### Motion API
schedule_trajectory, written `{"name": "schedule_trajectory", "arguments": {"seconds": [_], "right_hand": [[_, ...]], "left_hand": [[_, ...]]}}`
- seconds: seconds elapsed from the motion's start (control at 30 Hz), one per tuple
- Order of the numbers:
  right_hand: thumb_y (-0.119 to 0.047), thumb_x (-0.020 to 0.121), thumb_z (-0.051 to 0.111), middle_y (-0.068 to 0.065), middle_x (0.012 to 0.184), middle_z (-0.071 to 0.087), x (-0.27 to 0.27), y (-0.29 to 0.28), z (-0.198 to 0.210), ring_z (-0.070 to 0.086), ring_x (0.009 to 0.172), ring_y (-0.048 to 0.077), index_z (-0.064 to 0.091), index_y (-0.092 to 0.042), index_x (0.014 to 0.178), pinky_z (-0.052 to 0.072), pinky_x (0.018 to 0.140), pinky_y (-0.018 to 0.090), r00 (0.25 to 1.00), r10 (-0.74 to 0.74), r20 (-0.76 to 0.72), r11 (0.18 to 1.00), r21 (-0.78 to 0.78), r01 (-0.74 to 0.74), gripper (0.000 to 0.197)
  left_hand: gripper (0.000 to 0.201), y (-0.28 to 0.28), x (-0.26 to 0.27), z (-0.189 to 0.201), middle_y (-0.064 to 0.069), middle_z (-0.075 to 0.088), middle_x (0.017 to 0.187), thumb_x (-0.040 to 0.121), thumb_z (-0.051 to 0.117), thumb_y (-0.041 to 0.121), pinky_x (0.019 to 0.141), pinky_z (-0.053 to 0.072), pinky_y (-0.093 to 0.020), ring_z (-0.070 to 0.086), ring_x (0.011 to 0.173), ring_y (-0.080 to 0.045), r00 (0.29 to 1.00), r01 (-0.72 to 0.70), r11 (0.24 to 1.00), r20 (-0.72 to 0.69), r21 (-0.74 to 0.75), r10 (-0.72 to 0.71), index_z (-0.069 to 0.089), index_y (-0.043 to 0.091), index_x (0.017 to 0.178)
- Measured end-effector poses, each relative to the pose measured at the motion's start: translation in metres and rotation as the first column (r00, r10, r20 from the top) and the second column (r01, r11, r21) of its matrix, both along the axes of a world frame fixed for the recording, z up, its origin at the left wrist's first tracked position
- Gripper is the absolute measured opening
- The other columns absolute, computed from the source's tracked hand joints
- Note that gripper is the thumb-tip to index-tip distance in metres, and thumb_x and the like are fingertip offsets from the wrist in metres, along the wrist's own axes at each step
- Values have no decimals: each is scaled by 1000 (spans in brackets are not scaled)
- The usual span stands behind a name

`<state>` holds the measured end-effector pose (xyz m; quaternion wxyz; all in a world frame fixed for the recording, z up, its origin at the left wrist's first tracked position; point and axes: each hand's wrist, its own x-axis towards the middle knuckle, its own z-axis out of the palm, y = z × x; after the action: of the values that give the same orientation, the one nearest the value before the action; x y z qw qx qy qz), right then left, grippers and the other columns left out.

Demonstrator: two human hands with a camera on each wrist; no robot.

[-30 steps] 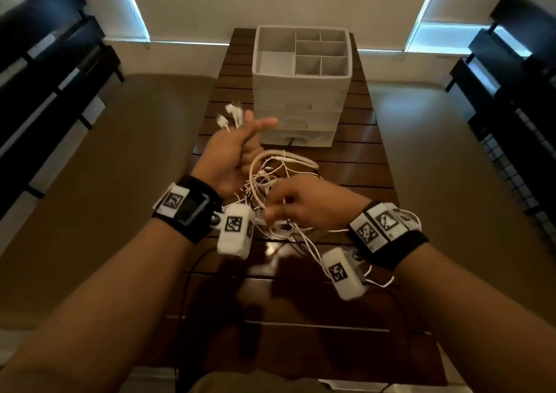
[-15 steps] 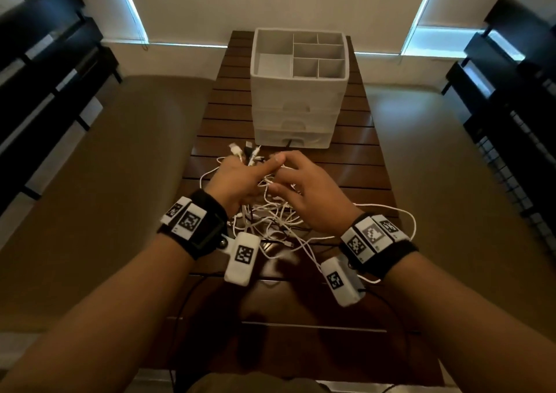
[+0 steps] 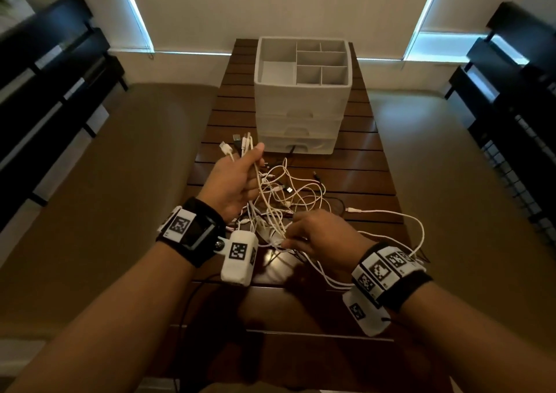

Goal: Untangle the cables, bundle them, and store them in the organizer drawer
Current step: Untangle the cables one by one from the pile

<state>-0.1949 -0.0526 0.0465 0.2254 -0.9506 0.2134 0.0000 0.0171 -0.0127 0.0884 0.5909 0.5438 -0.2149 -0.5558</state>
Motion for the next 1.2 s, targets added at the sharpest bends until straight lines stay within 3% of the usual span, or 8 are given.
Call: {"name": "schedule_trajectory", "arguments": {"seconds": [0.13,0.23,0.43,0.6,0.7,0.87,1.03,1.2], "right_hand": [[-64,102,40,-5,97,60,2,-10,6,58,84,9,73,-23,97,55,78,40,956,-285,72,950,157,271,52],[-67,104,24,-5,97,75,11,-27,31,69,88,9,80,-21,96,54,81,36,760,-613,218,736,507,449,73],[-86,92,29,9,83,77,31,-47,59,70,79,23,78,-4,89,57,85,46,793,-590,148,706,571,419,96],[-35,99,67,2,87,74,47,-50,75,63,70,24,79,-14,103,53,68,40,692,-699,179,536,772,342,25],[-19,99,67,1,84,67,46,-54,84,50,54,12,76,-5,109,45,53,30,644,-752,144,453,822,345,20],[-53,98,62,9,92,71,42,-60,75,62,76,20,71,-6,104,50,67,31,821,-548,-161,768,293,570,48],[-71,81,50,10,96,71,37,-66,49,68,97,32,67,-21,78,57,89,49,738,-671,-73,737,51,674,53],[-72,100,40,7,72,73,36,-58,62,66,68,22,75,-6,84,52,72,34,762,-631,-149,477,700,532,76]], "left_hand": [[35,6,-2,8,7,25,53,106,59,39,36,20,-21,18,42,-9,995,91,991,41,-102,-87,58,19,76],[37,13,-11,12,8,26,52,106,57,36,38,18,-22,19,41,-9,956,258,964,164,-64,-244,58,18,75],[37,22,-25,7,6,26,53,105,58,34,42,17,-24,18,44,-12,876,431,902,236,5,-420,57,18,72],[37,28,-39,-7,5,28,53,101,63,34,40,18,-22,19,42,-10,848,489,870,202,56,-490,57,15,69],[37,35,-46,-16,4,31,53,100,66,37,43,15,-26,19,44,-12,827,519,852,212,66,-520,59,15,72],[35,37,-46,-18,2,35,56,105,61,31,44,16,-28,22,45,-12,869,398,916,302,40,-391,60,19,72],[35,31,-43,-12,8,34,52,107,56,33,42,23,-22,23,42,-9,899,312,949,338,-47,-279,61,13,79],[31,27,-44,-13,6,34,53,107,57,33,41,22,-22,24,42,-9,884,357,933,340,-45,-322,64,9,89]]}}
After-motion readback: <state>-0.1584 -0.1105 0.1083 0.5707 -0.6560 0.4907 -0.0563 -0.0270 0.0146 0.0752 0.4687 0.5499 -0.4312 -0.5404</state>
